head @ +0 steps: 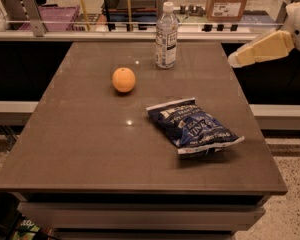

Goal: Pick blue plastic bottle

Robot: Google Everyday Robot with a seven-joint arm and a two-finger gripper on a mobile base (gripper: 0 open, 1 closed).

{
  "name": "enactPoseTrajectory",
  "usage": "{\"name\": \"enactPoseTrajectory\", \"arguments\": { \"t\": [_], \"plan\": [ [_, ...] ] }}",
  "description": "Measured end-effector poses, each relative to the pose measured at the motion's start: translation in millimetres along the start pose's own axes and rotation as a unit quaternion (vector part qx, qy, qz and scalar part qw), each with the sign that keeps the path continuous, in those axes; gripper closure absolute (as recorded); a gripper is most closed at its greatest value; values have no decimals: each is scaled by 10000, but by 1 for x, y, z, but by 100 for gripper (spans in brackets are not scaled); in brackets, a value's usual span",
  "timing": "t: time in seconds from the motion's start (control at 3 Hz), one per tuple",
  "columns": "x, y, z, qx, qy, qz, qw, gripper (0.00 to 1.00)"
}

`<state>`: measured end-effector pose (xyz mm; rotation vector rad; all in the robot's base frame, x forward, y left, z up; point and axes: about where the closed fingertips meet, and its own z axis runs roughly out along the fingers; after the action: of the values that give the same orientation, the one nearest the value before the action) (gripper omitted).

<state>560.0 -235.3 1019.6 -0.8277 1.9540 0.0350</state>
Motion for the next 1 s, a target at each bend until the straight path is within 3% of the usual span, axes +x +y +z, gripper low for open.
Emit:
{"name": "enactPoseTrajectory", "arguments": {
  "t": [0.33,1.0],
  "plan": [
    [2,-18,32,-151,-372,328,9987,0],
    [1,-10,45,-125,-286,349,9989,0]
  ]
}}
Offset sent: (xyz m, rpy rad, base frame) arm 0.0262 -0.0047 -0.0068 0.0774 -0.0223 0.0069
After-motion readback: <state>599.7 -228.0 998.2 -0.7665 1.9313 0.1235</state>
